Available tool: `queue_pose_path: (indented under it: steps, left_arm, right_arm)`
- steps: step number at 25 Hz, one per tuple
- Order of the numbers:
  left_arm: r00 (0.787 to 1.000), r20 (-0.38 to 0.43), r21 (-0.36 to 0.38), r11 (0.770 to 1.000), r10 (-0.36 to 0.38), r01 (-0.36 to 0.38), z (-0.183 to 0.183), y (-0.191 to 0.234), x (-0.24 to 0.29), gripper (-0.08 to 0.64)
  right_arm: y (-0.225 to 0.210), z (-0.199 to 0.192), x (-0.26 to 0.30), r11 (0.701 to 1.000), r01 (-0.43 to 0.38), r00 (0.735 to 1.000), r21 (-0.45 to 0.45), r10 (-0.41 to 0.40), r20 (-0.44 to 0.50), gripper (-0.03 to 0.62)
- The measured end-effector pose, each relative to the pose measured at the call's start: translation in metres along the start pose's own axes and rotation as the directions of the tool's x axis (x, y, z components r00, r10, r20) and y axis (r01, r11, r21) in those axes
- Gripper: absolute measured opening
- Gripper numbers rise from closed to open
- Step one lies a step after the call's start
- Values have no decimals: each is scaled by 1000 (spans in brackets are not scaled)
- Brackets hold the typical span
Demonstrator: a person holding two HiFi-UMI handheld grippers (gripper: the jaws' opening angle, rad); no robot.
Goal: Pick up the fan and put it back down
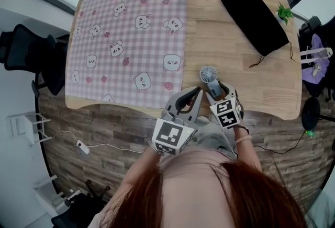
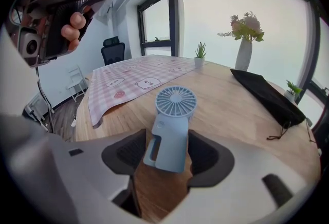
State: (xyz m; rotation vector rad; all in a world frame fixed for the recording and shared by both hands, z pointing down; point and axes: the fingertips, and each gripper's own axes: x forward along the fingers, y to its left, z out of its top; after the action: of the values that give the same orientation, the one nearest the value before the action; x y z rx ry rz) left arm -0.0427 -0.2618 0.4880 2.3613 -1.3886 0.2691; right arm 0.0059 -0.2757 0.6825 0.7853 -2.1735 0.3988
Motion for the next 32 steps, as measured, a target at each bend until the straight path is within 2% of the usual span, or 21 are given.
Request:
queue_pose_path:
  steps: [9, 13, 18, 32]
  left_arm:
    - [999, 27, 7, 999, 35, -35, 10, 11, -4, 12]
    - [999, 31, 13, 999, 39, -40, 12, 16, -11, 12]
    - [999, 39, 21, 999, 30, -31, 17, 23, -21, 12]
    - [999, 54, 52, 999, 9, -12, 34, 34, -39, 12]
  right_arm:
    - [-4, -1, 9, 1000, -1, 1000, 31, 1, -8, 255]
    - [-3, -2, 9, 999, 9, 1000, 45, -8, -17, 239]
    - [-1, 0, 8, 996, 27, 1000, 82, -27, -7, 221]
    - [4, 5, -3, 991, 93, 996, 97, -94, 10, 213]
